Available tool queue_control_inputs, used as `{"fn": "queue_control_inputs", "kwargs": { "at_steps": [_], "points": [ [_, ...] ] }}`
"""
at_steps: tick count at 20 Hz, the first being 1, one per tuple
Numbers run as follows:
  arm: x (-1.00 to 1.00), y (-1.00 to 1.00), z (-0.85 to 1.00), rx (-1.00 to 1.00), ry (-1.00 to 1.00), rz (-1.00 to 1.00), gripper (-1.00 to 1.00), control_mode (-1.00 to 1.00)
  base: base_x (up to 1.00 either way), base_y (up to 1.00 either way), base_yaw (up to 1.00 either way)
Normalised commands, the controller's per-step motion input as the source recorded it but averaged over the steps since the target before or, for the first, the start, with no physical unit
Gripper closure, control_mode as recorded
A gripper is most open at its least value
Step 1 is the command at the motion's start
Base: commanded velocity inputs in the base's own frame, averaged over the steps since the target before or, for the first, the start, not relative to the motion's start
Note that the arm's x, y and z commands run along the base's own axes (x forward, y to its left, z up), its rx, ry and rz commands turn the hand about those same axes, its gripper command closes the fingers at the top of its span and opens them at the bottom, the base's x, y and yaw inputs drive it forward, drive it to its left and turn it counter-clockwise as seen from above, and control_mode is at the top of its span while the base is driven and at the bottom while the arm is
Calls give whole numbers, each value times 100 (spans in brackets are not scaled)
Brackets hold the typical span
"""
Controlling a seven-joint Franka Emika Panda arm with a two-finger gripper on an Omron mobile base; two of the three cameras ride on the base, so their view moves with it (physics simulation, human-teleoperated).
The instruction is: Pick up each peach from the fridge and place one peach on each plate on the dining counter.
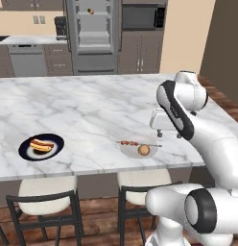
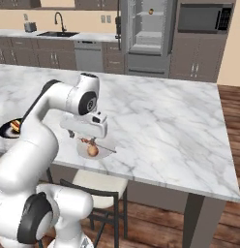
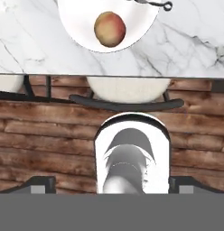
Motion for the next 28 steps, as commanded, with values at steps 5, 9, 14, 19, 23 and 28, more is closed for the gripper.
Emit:
{"fn": "queue_control_inputs", "kwargs": {
  "at_steps": [5, 9, 14, 19, 23, 28],
  "points": [
    [-100, 4, 39, 0, -29, 0, -100, -100, 0, 0, 0],
    [-87, 6, 44, 0, -29, 0, -100, -100, 0, 0, 0],
    [-37, 1, 35, -4, -13, 0, -100, -100, 0, 0, 0],
    [-4, 1, 4, -3, -1, 0, -100, -100, 0, 0, 0],
    [0, 0, 0, 0, 0, 0, -100, -100, 0, 0, 0],
    [0, 0, 0, 0, 0, 0, -100, -100, 0, 0, 0]
  ]
}}
